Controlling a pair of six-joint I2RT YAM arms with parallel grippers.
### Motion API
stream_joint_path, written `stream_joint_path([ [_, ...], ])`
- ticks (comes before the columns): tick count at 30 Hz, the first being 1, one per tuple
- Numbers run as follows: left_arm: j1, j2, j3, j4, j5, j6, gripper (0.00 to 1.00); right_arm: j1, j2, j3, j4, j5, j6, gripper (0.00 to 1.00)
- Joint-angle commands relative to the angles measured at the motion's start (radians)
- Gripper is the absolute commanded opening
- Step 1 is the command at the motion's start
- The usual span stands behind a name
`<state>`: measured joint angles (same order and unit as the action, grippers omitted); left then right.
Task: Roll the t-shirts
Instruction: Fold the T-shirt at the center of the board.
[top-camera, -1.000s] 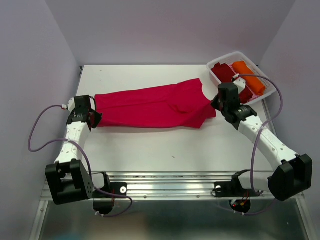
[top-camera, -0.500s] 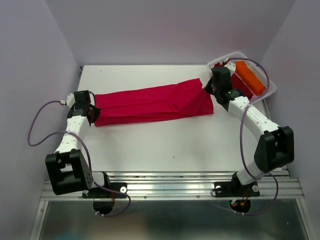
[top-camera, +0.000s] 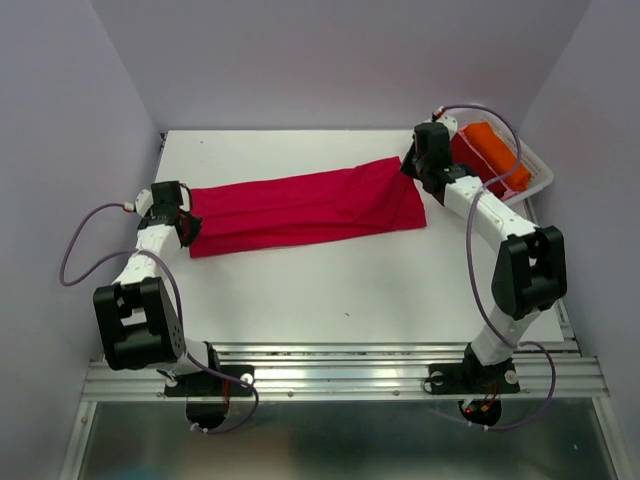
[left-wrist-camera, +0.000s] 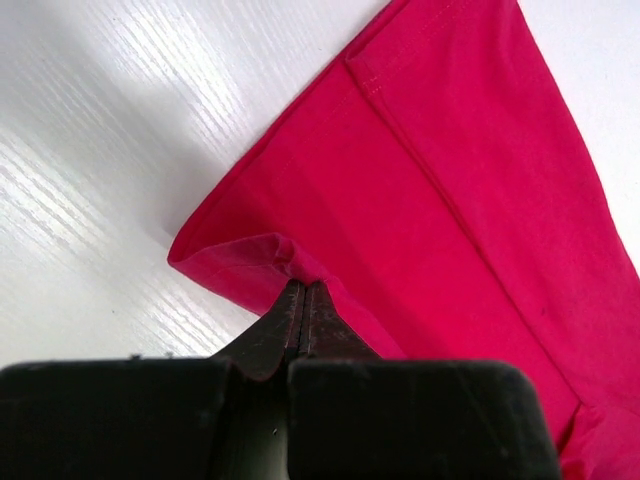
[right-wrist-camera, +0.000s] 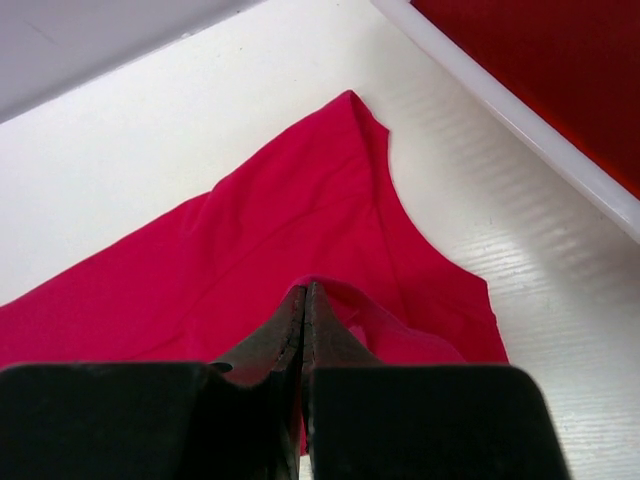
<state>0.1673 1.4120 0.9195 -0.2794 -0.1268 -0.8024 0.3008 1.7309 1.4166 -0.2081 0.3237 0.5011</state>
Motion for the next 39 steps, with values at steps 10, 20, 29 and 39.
stream_joint_path([
  [10, 0.021, 0.057, 0.013, 0.042, -0.051, -0.004, 0.00, -0.009, 0.067, 0.096, 0.067, -0.041, -0.006, 0.01],
  [20, 0.024, 0.159, 0.035, 0.039, -0.048, -0.023, 0.20, -0.009, 0.165, 0.151, 0.082, -0.086, -0.019, 0.01],
  [29, 0.008, 0.065, 0.065, 0.034, -0.057, 0.020, 0.89, -0.019, 0.263, 0.285, -0.013, -0.167, -0.055, 0.65],
  [39, -0.185, 0.015, 0.153, -0.012, -0.194, 0.132, 0.89, -0.028, 0.115, 0.044, -0.007, -0.256, 0.031, 0.64],
])
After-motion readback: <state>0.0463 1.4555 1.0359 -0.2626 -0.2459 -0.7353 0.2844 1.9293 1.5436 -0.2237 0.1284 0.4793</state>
